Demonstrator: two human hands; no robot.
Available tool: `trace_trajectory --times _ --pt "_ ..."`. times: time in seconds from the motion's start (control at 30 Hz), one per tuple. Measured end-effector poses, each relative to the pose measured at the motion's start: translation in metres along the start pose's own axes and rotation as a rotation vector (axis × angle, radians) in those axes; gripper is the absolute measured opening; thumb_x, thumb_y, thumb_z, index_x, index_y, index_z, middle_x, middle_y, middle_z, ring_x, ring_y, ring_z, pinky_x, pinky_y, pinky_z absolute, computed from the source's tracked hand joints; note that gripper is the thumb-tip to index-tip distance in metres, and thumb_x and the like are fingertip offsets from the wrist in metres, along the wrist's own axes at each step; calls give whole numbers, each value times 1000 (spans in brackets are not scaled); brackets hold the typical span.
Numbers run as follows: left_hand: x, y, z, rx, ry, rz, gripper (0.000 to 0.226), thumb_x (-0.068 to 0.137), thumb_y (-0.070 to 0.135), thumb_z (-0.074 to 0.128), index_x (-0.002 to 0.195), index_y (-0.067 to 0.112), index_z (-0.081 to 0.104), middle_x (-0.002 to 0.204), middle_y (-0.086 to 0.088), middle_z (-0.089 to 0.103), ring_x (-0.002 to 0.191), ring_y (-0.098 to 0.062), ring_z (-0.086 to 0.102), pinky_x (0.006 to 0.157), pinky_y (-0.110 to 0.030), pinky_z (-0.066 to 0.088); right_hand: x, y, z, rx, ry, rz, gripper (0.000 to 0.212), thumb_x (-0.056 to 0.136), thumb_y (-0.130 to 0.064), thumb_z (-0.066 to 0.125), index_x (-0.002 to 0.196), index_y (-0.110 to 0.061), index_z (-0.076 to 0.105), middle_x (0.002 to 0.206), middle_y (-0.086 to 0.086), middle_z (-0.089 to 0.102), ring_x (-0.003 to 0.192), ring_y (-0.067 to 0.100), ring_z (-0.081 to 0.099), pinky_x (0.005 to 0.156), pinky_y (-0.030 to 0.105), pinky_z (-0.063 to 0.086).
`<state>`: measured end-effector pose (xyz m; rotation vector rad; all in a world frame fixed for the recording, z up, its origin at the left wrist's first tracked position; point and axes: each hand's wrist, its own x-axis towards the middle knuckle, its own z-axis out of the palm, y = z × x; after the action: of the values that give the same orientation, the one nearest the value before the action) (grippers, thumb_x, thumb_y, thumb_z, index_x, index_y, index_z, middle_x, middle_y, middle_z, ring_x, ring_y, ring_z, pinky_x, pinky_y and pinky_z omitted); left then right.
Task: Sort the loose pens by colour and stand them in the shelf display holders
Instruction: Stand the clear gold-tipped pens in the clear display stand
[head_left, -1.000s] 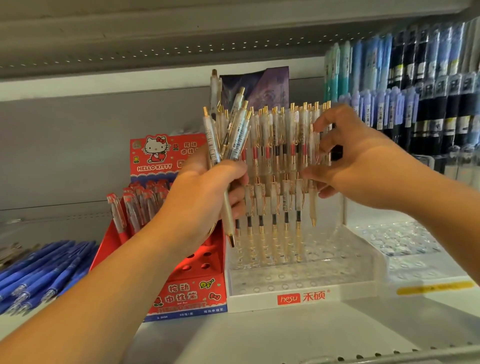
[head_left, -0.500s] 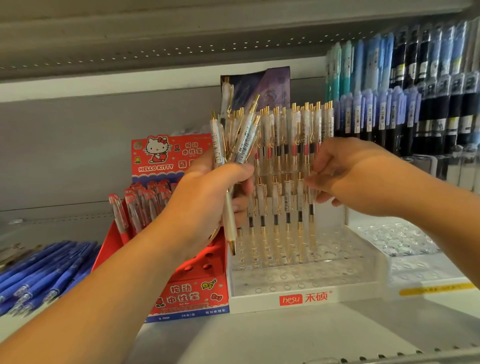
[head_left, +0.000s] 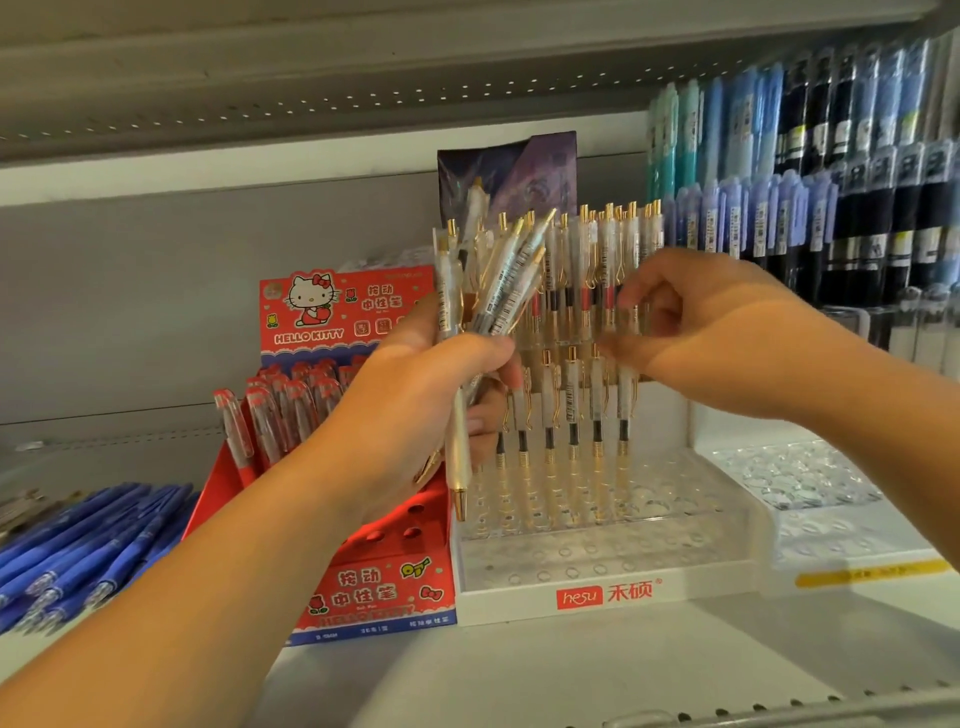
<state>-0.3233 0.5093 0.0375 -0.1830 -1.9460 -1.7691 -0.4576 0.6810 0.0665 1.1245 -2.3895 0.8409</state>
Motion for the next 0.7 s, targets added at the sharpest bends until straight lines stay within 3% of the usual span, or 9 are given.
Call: trace_trajectory --times 0.07,0.13,0.2,0.27,0.47,0.57,0.7 --pt "0 -1 1 48 -39 -11 22 79 14 58 100 22 61 76 -11 56 46 -15 37 41 -24 33 -4 -3 0 345 38 -96 30 72 -51 72 89 -28 62 71 1 63 58 7 57 49 29 55" --pt "-2 -1 3 48 -108 -43 18 80 14 58 89 28 65 75 -13 51 47 -16 36 41 -24 34 -9 -9 1 652 -24 -167 38 65 -51 76 87 -23 68 66 1 64 51 6 54 40 23 45" --pt "-3 0 6 54 -163 -57 21 81 13 58 82 32 67 74 -14 47 47 -16 36 41 -25 35 -11 -11 3 808 -92 -174 41 64 -49 75 90 -18 70 73 8 68 53 12 55 41 23 43" --pt "-3 0 7 73 -177 -61 23 81 14 58 79 35 68 73 -13 47 48 -17 36 42 -25 36 -11 -11 7 852 -141 -158 43 65 -43 75 93 -12 70 83 17 69 59 15 59 43 24 45" --pt "-3 0 6 38 -123 -66 10 82 16 60 88 22 64 74 -14 51 50 -18 41 40 -25 36 -10 -9 10 1034 -217 -96 36 67 -25 74 96 -6 65 86 10 71 74 19 68 47 25 50" --pt "-2 -1 4 47 -50 -56 14 80 20 61 82 30 70 72 -9 54 54 -18 45 40 -24 37 -11 -11 6 1102 -180 -111 30 69 -19 71 95 -8 64 91 11 73 81 22 72 49 25 52" --pt "-1 0 2 77 5 -68 20 77 23 61 96 21 62 66 -1 57 54 -16 47 40 -21 36 -12 -13 1 1168 -90 -151 27 71 -16 68 96 -7 61 92 10 75 85 24 73 55 28 58"
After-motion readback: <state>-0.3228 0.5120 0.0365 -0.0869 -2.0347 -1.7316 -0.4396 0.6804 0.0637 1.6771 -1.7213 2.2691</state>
